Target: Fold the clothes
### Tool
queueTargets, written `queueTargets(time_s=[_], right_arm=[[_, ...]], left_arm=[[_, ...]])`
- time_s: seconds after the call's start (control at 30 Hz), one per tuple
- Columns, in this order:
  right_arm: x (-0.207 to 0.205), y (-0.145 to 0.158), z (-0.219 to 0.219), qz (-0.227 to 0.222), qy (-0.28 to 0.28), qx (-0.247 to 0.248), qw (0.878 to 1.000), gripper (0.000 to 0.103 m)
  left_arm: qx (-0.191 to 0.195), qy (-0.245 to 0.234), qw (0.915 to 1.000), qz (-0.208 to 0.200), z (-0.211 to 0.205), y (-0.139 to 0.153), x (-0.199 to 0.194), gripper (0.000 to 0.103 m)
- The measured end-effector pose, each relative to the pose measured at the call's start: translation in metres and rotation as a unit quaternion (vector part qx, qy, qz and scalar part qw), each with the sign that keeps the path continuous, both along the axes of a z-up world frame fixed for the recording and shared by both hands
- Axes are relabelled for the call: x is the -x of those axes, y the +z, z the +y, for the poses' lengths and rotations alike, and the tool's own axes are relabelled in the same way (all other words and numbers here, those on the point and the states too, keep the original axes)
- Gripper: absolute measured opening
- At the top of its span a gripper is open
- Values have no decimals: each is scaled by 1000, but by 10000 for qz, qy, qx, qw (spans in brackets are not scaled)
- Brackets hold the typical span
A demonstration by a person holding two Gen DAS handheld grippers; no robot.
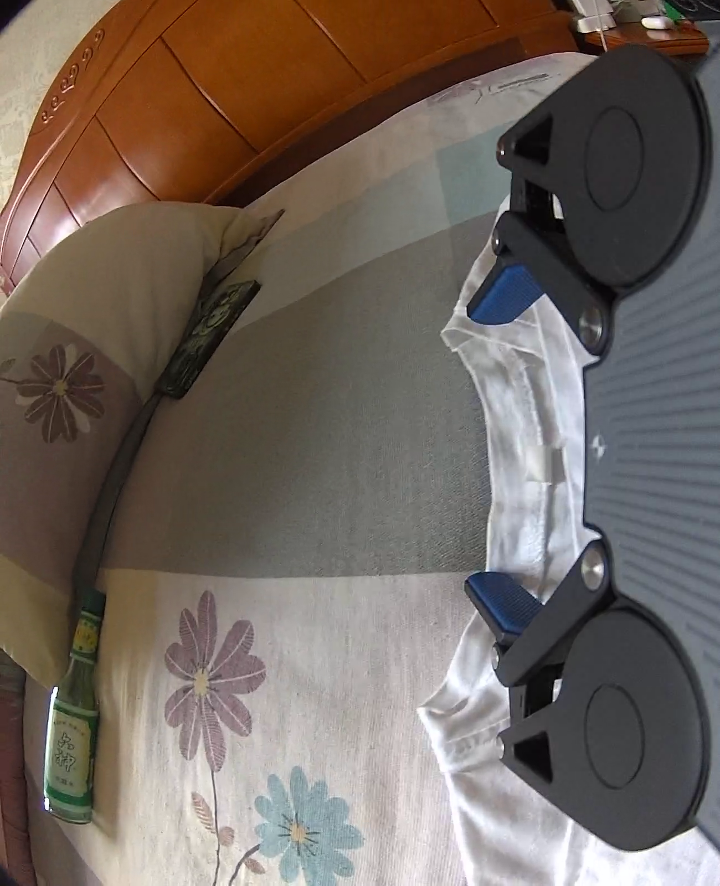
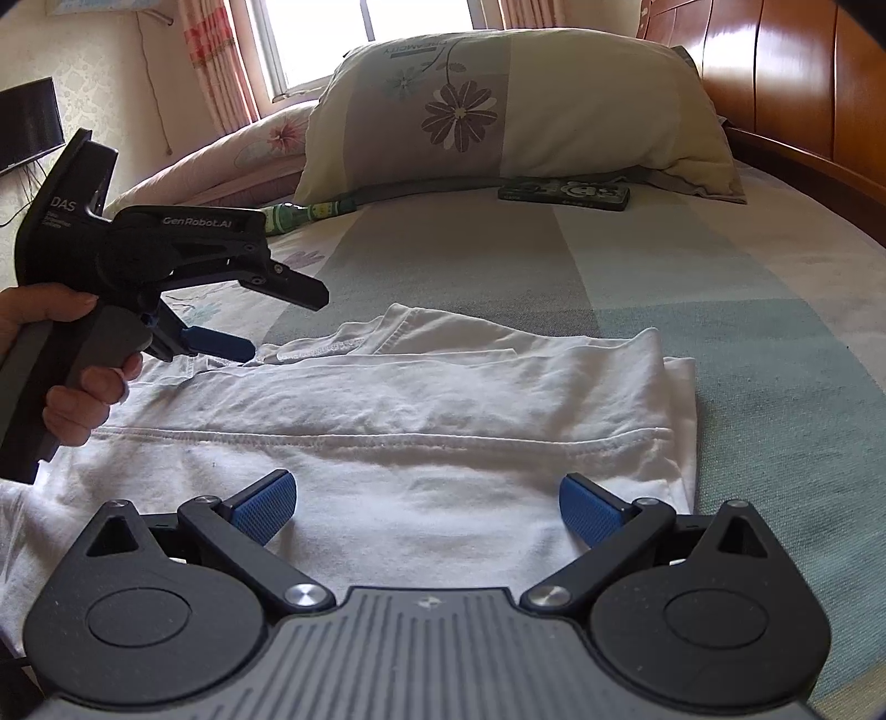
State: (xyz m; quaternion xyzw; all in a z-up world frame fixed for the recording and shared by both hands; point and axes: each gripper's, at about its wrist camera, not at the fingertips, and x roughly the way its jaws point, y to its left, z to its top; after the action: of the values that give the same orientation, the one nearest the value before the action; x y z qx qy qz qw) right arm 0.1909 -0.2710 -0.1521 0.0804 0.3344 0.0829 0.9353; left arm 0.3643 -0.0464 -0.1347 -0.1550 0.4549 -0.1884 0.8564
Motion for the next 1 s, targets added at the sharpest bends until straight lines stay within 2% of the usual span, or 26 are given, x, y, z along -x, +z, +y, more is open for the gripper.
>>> queueTargets(time_s=[0.23, 0.37, 0.47, 0.53, 0.7, 0.8, 0.87, 1.0], right_arm=[[0, 0, -2, 4, 7, -67, 10000, 103], [1, 0, -3, 3, 1, -95, 10000, 103], [0, 0, -3, -2, -48, -150, 9999, 103], [0, 0, -3, -9, -69, -140, 9999, 103], [2, 2, -2, -85, -108, -183, 9997, 103], [4, 3, -2, -159, -128, -258, 9995, 103], [7, 5, -1, -247, -120, -237, 9993, 103], [14, 10, 5, -373, -127, -80, 9992, 103]], left_arm=[[119, -362, 9993, 57, -12, 13, 19, 96], [-92, -360, 9993, 97, -18, -1, 11, 96], [-310, -197, 9993, 98, -22, 9, 7, 96], [-336, -255, 9991, -13, -22, 21, 15, 96], [-655, -198, 9970, -362, -8, 55, 50, 96], [-789, -56, 9957, -484, 6, 64, 78, 96], [-902, 83, 9944, -540, 17, 60, 101, 97], [-1550, 395, 9857, -528, 28, 32, 145, 97]])
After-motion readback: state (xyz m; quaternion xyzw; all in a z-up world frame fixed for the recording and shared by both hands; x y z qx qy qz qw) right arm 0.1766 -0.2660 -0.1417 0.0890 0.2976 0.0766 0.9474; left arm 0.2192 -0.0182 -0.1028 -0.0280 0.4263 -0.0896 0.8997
